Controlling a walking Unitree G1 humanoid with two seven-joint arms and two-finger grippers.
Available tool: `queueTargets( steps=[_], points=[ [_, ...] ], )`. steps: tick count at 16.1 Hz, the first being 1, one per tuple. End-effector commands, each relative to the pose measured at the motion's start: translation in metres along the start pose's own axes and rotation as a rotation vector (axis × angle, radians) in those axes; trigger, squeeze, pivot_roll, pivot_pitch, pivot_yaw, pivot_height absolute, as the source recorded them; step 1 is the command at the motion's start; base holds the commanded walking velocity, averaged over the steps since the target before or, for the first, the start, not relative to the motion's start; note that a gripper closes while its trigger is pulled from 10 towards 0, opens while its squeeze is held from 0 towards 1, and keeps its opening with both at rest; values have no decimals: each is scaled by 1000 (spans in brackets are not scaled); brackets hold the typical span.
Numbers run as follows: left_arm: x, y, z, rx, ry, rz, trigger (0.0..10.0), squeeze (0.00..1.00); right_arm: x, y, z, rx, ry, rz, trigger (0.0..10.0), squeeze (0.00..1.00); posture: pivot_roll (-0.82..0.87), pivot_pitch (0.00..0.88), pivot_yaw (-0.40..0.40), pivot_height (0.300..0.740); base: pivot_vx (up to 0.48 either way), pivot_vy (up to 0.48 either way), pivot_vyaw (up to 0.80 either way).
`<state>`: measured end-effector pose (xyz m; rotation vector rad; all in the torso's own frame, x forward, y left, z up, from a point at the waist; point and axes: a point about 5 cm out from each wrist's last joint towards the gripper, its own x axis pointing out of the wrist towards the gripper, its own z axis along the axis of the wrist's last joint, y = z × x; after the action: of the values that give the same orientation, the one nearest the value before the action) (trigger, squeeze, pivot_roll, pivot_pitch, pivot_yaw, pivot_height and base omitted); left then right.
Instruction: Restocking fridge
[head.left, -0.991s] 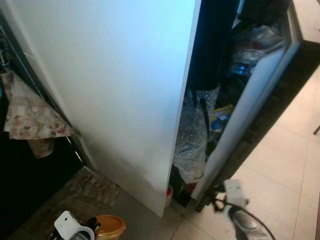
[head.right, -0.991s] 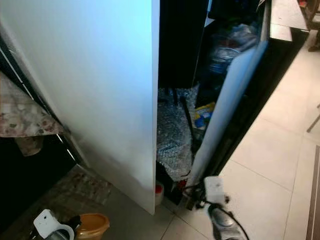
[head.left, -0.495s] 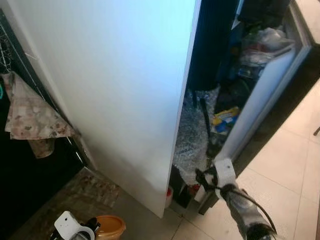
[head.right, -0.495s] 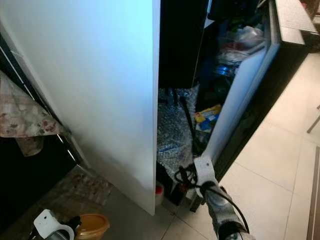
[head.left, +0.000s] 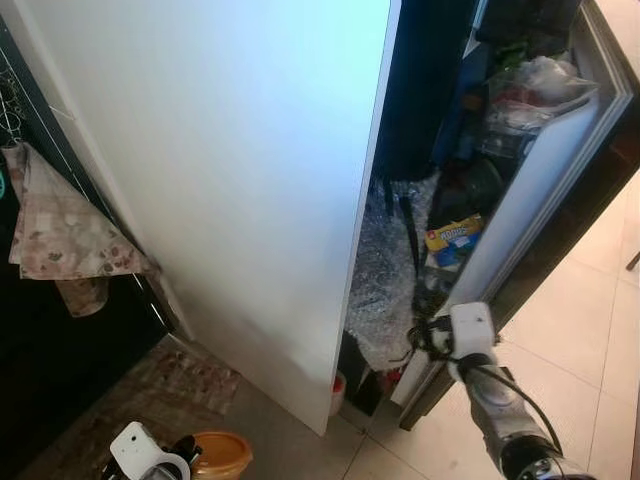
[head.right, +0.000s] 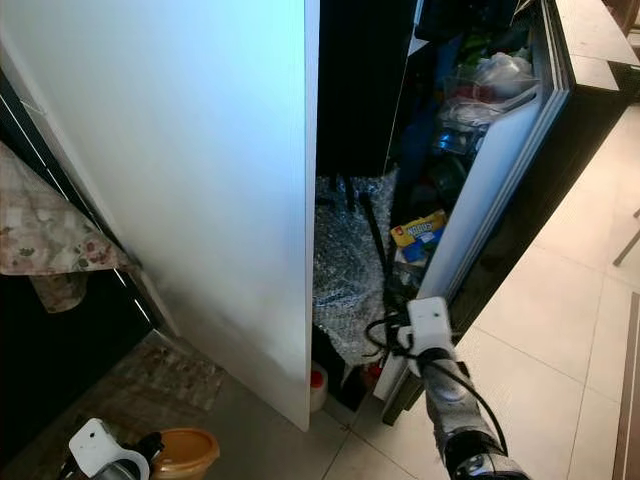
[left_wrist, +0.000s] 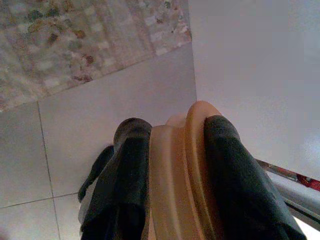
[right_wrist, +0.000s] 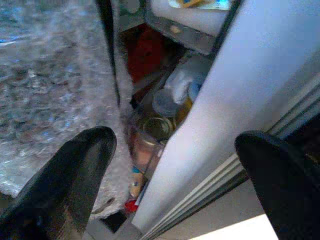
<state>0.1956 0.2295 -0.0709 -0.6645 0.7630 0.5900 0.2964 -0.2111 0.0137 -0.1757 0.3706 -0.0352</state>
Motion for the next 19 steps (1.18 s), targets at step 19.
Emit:
queueTargets(
  steps=[19],
  points=[
    [-1,5,-6,31,18,17,10000,0,-55,-100,-73,83,292,-487,10000,0,-60,21,2,740,0,0,0]
  ],
)
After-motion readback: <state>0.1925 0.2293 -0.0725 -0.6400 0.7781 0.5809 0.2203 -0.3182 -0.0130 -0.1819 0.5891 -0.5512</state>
